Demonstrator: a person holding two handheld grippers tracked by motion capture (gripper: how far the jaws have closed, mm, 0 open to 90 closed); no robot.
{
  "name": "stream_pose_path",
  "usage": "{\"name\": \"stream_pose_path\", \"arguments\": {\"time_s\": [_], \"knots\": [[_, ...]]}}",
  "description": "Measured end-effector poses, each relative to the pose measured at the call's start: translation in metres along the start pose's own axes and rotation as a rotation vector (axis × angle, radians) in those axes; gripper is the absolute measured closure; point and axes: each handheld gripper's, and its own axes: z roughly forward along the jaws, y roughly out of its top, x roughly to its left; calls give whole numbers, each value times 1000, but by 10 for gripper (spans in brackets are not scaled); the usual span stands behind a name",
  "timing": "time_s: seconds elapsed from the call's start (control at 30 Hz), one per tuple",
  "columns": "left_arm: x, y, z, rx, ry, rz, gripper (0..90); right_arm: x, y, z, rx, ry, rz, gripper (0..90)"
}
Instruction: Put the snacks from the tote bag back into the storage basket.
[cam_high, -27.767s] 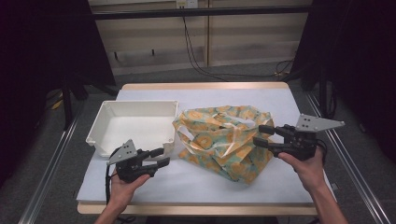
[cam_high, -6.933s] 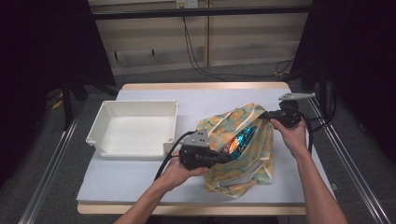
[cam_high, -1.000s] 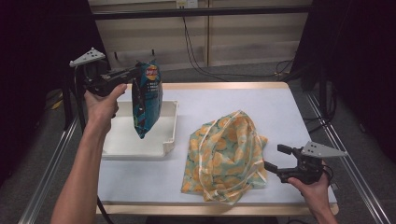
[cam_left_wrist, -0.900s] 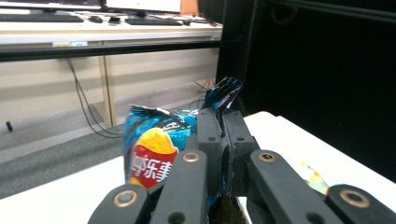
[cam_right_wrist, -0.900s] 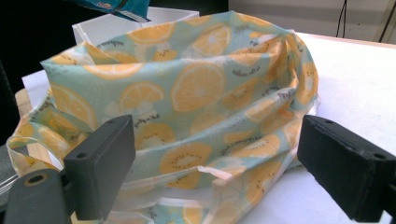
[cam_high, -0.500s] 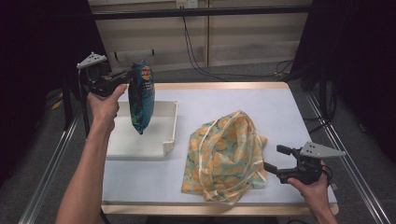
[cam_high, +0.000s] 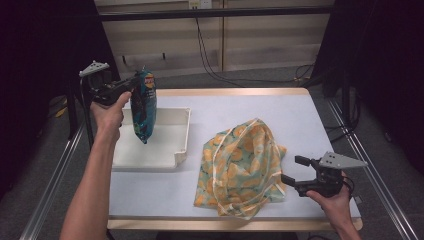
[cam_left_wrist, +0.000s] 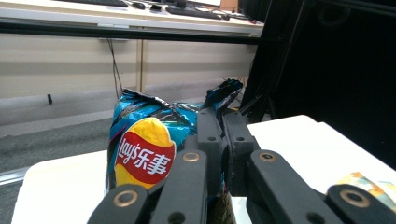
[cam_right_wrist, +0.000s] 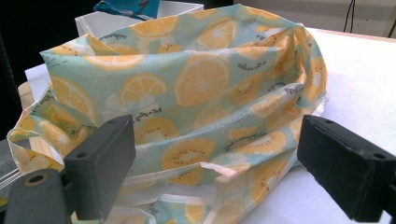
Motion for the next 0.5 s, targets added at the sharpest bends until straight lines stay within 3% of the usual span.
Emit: {"name": "stream_pose_path", "arguments": {"time_s": [0.2, 0.43, 0.5], "knots": [[7, -11, 16, 15, 10, -35, 877, 0, 0, -1, -3, 2, 7, 113], [0, -20, 38, 23, -29, -14, 876, -1, -3, -6, 0, -8, 6, 126], [-2, -22, 43, 12, -43, -32, 875, -2, -3, -7, -4, -8, 7, 126]]}}
